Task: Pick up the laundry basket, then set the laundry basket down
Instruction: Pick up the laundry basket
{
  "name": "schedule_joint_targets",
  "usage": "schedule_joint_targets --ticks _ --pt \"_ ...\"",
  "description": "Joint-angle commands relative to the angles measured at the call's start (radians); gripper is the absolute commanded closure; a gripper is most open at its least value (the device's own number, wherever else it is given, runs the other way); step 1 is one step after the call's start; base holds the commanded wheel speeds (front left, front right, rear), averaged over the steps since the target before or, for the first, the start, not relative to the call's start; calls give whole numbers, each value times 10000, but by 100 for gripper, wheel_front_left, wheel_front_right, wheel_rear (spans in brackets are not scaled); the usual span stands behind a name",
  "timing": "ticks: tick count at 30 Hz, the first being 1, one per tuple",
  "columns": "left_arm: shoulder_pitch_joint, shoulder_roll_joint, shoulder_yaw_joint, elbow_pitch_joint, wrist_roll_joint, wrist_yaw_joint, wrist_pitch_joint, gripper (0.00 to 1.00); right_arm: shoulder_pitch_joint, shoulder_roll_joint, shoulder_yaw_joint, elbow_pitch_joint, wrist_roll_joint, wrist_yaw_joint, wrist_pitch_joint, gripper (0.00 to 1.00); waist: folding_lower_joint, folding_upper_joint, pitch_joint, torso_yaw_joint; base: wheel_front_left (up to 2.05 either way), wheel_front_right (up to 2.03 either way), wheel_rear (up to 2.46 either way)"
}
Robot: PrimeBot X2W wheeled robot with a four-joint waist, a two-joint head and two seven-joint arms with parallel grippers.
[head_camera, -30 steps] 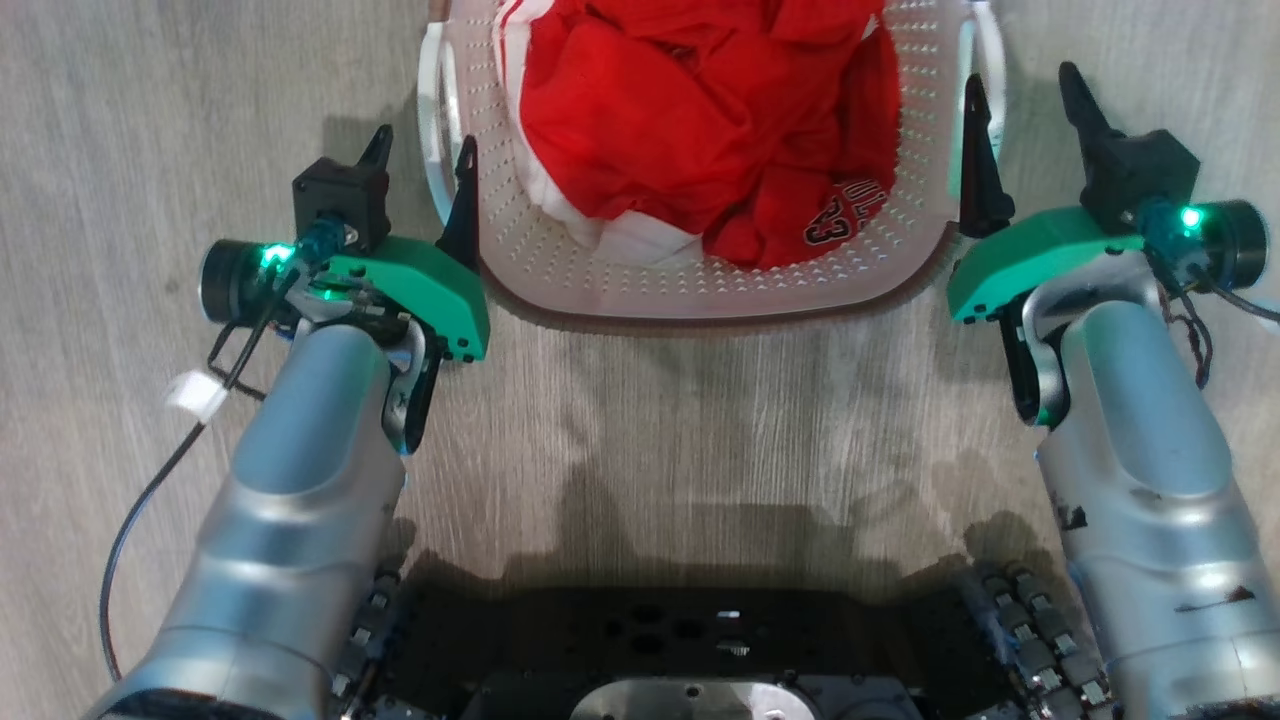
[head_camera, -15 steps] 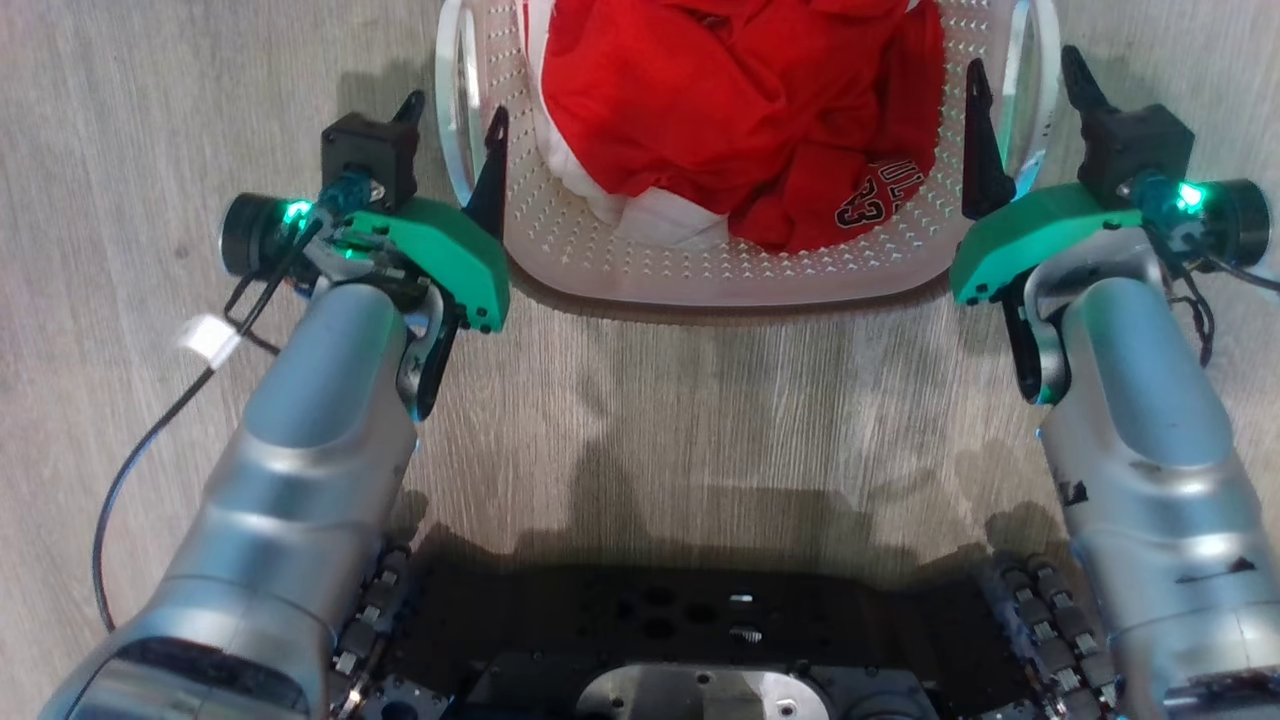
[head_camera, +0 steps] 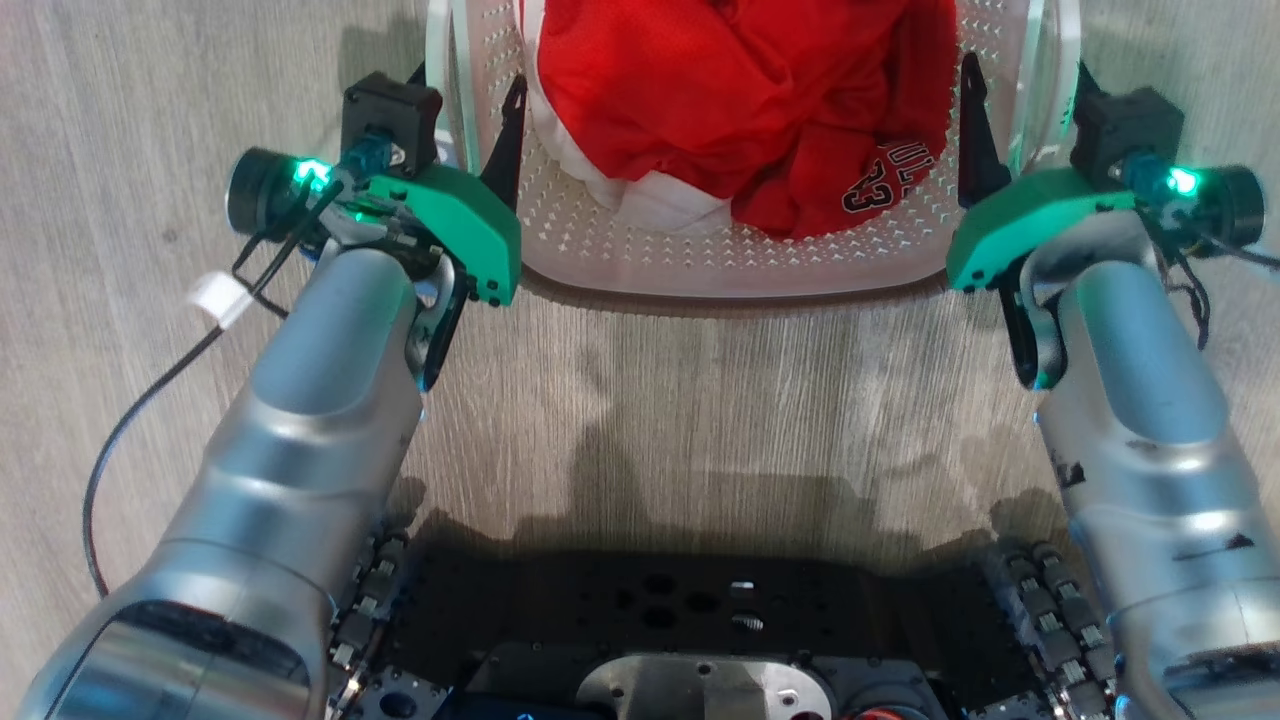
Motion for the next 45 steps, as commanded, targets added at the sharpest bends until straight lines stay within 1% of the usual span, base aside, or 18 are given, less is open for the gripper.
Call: schedule_joint_targets --ticks 1,3,4,6,7,8,9,10,11,12,13,14,31,37,45 --pt "98 244 75 -64 -89 2 -53 0 228 172 255 -77 63 -15 -76 0 0 0 29 4 0 0 0" --pt "77 244 55 -66 -100 6 -53 0 187 172 281 -37 82 -15 -76 0 0 0 36 6 0 0 0" --pt "62 244 38 -65 -111 10 -53 10 145 172 310 -2 107 -15 -76 0 0 0 40 6 0 0 0" --pt "43 244 9 -61 -132 17 -53 32 72 172 359 67 153 -15 -76 0 0 0 39 8 0 0 0" --pt "38 244 -4 -52 -143 18 -53 52 42 172 378 107 177 -15 -76 6 0 0 33 8 0 0 0" --pt "34 244 -19 -37 -154 17 -53 58 16 172 396 161 199 -15 -76 17 0 0 25 8 0 0 0" --pt "29 244 -34 -20 -162 15 -53 64 -11 172 410 223 220 -15 -76 33 0 0 15 7 0 0 0" --pt "24 244 -50 -1 -168 12 -53 83 -41 172 417 295 245 -15 -76 51 0 0 5 5 0 0 0" --pt "20 244 -65 22 -176 0 -53 100 -74 172 425 366 267 -15 -76 57 0 0 -5 1 0 0 0" --pt "14 244 -86 43 -178 -13 -53 100 -111 172 432 442 291 -15 -76 67 0 0 -15 -4 0 0 0" --pt "10 244 -105 54 -177 -21 -53 100 -146 172 442 518 319 -15 -76 85 0 0 -27 -5 0 0 0" --pt "10 244 -121 62 -179 -24 -53 100 -182 172 455 590 333 -15 -76 100 0 0 -42 -5 0 0 0" --pt "359 244 -320 351 -520 62 -53 100 -368 172 840 1365 823 -15 -76 100 0 0 -689 -91 0 0 0" --pt "635 244 -468 608 -793 108 -53 100 -331 172 1071 1779 1055 -15 -76 100 0 0 -1222 -157 0 0 0" --pt "1132 244 -703 1007 -1222 173 -53 100 -198 172 1527 2588 1507 -15 -76 100 0 0 -2255 -227 0 0 0"
